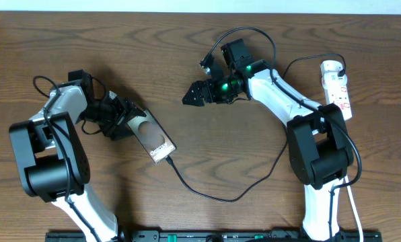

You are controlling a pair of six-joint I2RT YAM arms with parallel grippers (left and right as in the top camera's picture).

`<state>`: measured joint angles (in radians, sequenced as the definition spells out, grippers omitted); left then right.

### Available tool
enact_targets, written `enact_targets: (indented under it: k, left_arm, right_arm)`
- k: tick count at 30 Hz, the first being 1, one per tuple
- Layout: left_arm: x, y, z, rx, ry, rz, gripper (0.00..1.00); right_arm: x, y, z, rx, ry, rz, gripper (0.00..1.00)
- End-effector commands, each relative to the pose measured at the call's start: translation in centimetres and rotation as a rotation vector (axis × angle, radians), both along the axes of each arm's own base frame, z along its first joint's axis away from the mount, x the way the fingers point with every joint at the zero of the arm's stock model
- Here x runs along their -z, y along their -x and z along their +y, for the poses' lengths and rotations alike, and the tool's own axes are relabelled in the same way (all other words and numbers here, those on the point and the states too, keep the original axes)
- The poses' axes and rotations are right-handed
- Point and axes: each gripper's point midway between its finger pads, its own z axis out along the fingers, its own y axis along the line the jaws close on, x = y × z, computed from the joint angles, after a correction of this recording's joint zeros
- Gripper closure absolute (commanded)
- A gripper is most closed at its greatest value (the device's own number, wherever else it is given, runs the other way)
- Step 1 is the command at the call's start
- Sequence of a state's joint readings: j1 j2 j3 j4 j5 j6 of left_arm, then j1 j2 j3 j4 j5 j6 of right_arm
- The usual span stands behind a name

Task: Plug charger to phone and switch on socket
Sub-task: 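Lay the phone flat and open the left gripper, then move the right gripper over the power strip's orange switch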

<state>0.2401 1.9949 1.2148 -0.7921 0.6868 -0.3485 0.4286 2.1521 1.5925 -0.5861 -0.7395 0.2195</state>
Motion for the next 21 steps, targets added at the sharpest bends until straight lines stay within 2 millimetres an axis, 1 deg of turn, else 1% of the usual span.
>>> enact_targets:
  k: [1, 5, 7, 8, 11, 14, 16, 17, 18, 19, 20, 21]
  left_arm:
    - [5.8, 4.5, 4.3, 0.041, -0.288, 0.212, 0.23]
    - [5.5, 4.4, 4.5, 0.028, -0.299, 0.211, 0.23]
    - [4.7, 4.0, 4.6, 0.023, -0.307, 0.182, 0.23]
    - [3.9, 3.5, 4.7, 0.018, -0.314, 0.154, 0.23]
    - [-0.2, 1.8, 5.1, -0.004, -0.348, 0.018, 0.23]
    - [-5.7, 0.6, 5.4, -0.005, -0.394, -0.167, 0.23]
    - [-9.0, 0.3, 5.5, -0.023, -0.419, -0.267, 0.21]
    - [-10.1, 0.3, 5.5, -0.029, -0.427, -0.3, 0.18]
    - [-12.5, 0.3, 5.5, -0.042, -0.444, -0.373, 0.15]
    - [-13.7, 0.5, 5.4, -0.048, -0.453, -0.41, 0.13]
    - [-15.4, 0.7, 5.4, -0.058, -0.466, -0.464, 0.09]
    - [-16.3, 0.9, 5.3, -0.062, -0.472, -0.49, 0.08]
  right_arm:
    - [-1.1, -0.5, 0.0, -0.005, -0.013, -0.032, 0.01]
    - [-1.0, -0.5, 0.0, -0.006, -0.012, -0.034, 0.01]
    - [-1.0, -0.6, -0.1, -0.002, -0.008, -0.036, 0.01]
    - [-0.9, -0.7, -0.3, 0.002, -0.004, -0.037, 0.01]
    - [-0.9, -1.1, -0.8, 0.016, 0.001, -0.038, 0.01]
    - [0.0, -2.3, -2.4, 0.14, 0.073, 0.009, 0.01]
    - [0.7, -2.7, -3.3, 0.206, 0.121, 0.036, 0.01]
    - [1.0, -2.8, -3.8, 0.224, 0.146, 0.04, 0.01]
    - [1.3, -2.9, -4.4, 0.239, 0.176, 0.037, 0.01]
    - [1.4, -2.9, -4.6, 0.244, 0.187, 0.036, 0.01]
    - [1.6, -3.4, -5.8, 0.272, 0.225, 0.026, 0.01]
    - [1.5, -3.7, -6.5, 0.291, 0.243, 0.022, 0.01]
